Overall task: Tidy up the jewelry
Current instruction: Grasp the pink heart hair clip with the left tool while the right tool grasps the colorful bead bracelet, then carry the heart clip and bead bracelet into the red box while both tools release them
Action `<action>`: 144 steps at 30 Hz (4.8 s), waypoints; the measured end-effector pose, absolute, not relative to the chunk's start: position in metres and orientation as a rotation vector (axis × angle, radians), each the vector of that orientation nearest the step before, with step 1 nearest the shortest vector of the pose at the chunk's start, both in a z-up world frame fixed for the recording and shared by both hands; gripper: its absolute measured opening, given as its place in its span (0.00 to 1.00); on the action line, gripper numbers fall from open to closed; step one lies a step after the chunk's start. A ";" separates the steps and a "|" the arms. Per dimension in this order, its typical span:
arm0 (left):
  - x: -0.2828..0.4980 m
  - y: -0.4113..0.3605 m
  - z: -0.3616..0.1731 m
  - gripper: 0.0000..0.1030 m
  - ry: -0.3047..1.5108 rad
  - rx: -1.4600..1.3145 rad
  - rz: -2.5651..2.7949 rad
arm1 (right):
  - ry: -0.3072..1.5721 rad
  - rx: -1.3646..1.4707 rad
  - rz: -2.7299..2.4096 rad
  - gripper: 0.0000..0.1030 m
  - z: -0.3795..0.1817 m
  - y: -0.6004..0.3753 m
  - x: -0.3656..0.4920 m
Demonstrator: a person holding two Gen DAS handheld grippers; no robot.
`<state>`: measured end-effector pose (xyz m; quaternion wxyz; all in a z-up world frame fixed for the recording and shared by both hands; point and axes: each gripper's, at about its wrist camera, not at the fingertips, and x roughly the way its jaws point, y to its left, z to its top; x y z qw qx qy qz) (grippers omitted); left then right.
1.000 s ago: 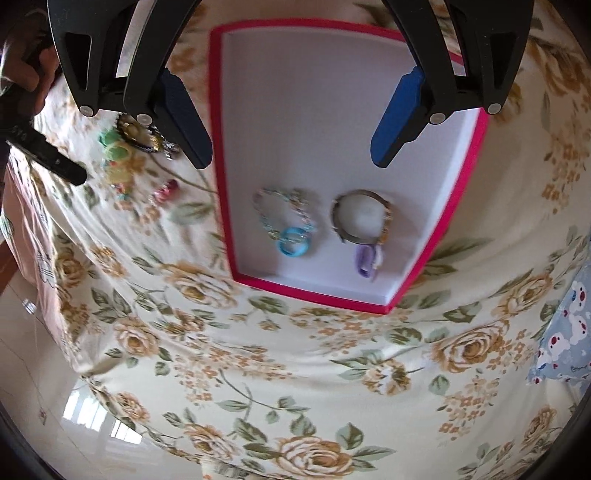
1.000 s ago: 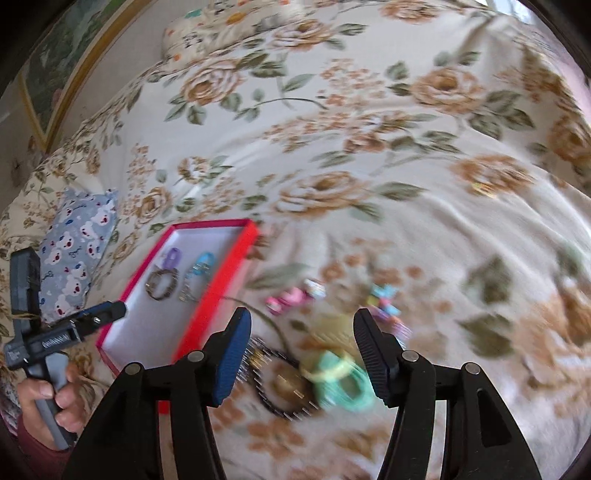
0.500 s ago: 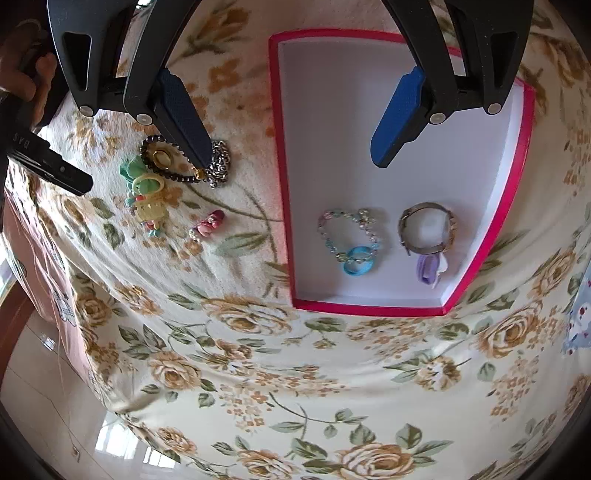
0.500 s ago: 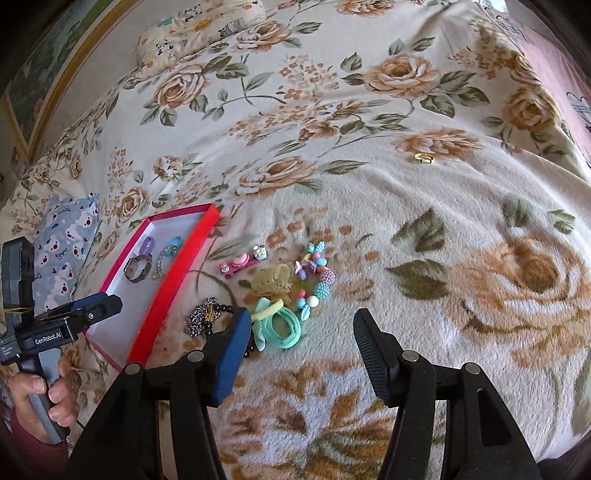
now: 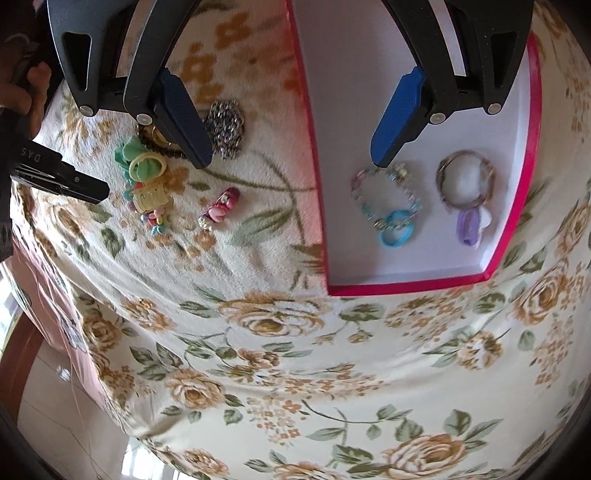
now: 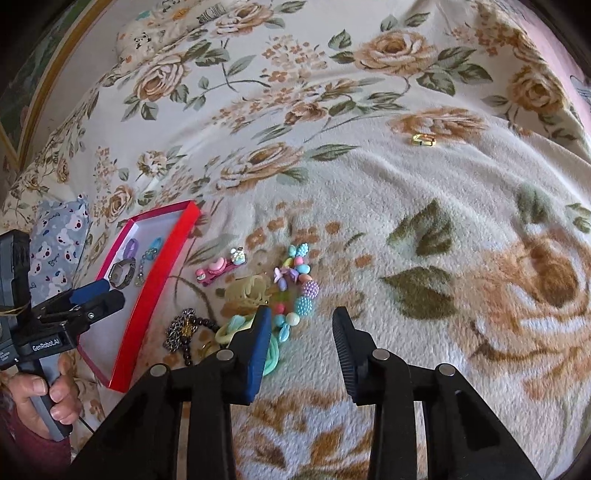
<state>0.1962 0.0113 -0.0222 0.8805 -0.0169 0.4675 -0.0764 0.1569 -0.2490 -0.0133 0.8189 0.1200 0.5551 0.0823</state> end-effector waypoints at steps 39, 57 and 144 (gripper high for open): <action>0.252 -0.030 -0.055 0.15 1.033 -0.001 -0.376 | 1.077 0.246 0.190 0.12 0.021 -0.246 0.177; 0.164 0.039 -0.013 0.15 0.956 -0.156 -0.273 | 1.047 0.253 0.323 0.12 0.041 -0.192 0.159; 0.160 0.163 -0.038 0.68 0.994 -0.275 0.141 | 1.180 0.130 0.567 0.44 -0.030 -0.023 0.208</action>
